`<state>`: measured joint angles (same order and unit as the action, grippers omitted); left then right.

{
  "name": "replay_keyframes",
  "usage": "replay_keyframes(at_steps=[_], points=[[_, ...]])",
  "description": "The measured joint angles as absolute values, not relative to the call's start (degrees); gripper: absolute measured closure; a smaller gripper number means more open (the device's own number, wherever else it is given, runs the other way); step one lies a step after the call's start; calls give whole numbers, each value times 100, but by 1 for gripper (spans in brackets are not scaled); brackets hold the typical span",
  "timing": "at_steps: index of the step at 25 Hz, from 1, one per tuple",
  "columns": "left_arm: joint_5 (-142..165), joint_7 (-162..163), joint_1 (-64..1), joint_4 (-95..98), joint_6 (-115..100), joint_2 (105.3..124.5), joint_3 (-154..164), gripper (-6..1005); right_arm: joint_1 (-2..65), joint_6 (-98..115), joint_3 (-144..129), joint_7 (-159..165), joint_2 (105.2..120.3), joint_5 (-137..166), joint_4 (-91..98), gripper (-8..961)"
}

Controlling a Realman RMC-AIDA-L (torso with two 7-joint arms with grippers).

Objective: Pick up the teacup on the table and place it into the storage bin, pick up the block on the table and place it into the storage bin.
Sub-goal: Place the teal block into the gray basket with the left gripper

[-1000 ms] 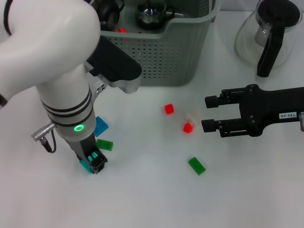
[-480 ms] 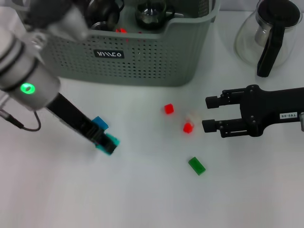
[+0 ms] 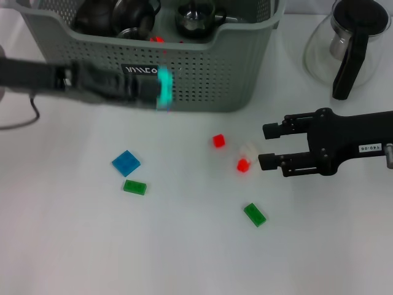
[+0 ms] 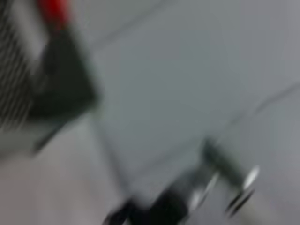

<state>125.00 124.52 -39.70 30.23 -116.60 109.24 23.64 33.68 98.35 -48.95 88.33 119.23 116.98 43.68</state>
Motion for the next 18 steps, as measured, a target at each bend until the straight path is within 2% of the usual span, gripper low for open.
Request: replay_keyframes(at_steps=[7,14,18], points=[[11200,12887,-4070,3093,-11426,10957,1966,545,3405,9834,-4895,8815,11945,11699,4368,240],[11498,13893,-4708,4352,-9335,10851,3026,532,3428,9820,-4898,8823,11955,11698,4368,240],[12118,14282,-4938,4898,-8061,10859,4226,524,3430,9819,-4896,8827,11954,11698,4368,239]])
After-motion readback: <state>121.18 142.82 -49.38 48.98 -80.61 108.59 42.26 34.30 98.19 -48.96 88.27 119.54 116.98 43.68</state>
